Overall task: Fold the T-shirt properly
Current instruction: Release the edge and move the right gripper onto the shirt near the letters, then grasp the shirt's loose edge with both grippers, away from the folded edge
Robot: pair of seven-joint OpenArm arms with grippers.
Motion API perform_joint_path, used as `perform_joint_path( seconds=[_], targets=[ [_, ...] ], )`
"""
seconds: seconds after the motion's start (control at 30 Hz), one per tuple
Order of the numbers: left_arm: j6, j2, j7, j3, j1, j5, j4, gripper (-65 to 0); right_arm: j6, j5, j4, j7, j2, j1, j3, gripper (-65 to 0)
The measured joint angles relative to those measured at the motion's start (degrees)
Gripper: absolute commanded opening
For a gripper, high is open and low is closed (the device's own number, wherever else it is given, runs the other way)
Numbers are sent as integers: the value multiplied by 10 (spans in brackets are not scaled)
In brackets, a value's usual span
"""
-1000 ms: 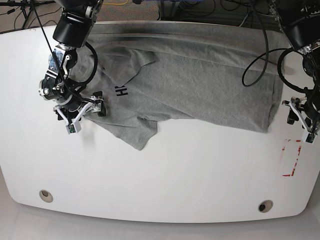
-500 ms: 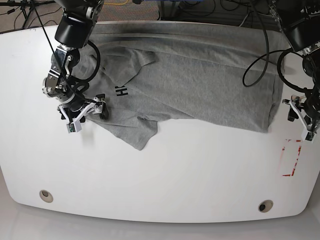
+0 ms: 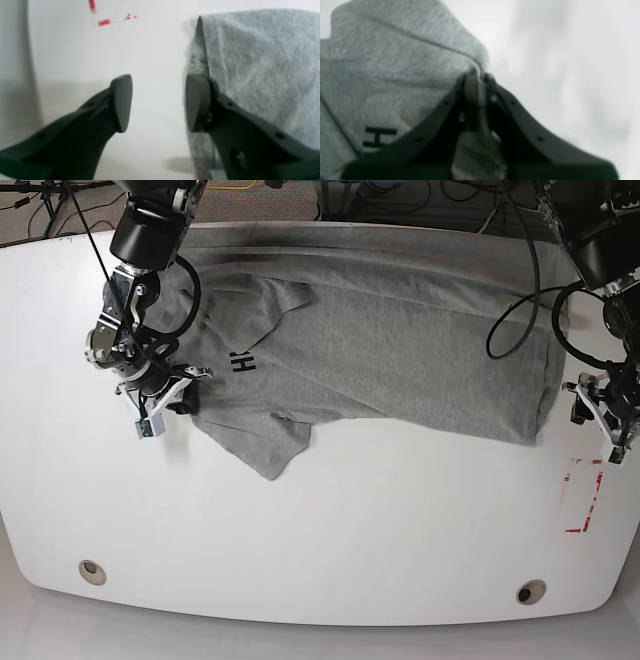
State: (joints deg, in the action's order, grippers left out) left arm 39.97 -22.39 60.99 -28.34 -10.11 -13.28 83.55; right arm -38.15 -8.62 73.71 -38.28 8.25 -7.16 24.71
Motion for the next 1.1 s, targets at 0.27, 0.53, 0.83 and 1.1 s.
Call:
perform_joint_path(
  seconds=[0.27, 0.53, 0.83, 1.1],
  targets=[
    [0, 0, 2, 26, -63, 4, -114, -324, 0, 7, 33, -8, -1, 18, -41, -612],
    [-1, 6, -53, 26, -105, 5, -229, -281, 0, 7, 48, -8, 0, 28, -48, -612],
    [0, 23, -80, 62, -125, 1, -311, -269, 0, 7, 51, -8, -1, 32, -48, -612],
    [0, 26, -109, 89, -126, -1, -316, -271, 0, 7, 51, -9, -1, 32, -48, -612]
  ],
)
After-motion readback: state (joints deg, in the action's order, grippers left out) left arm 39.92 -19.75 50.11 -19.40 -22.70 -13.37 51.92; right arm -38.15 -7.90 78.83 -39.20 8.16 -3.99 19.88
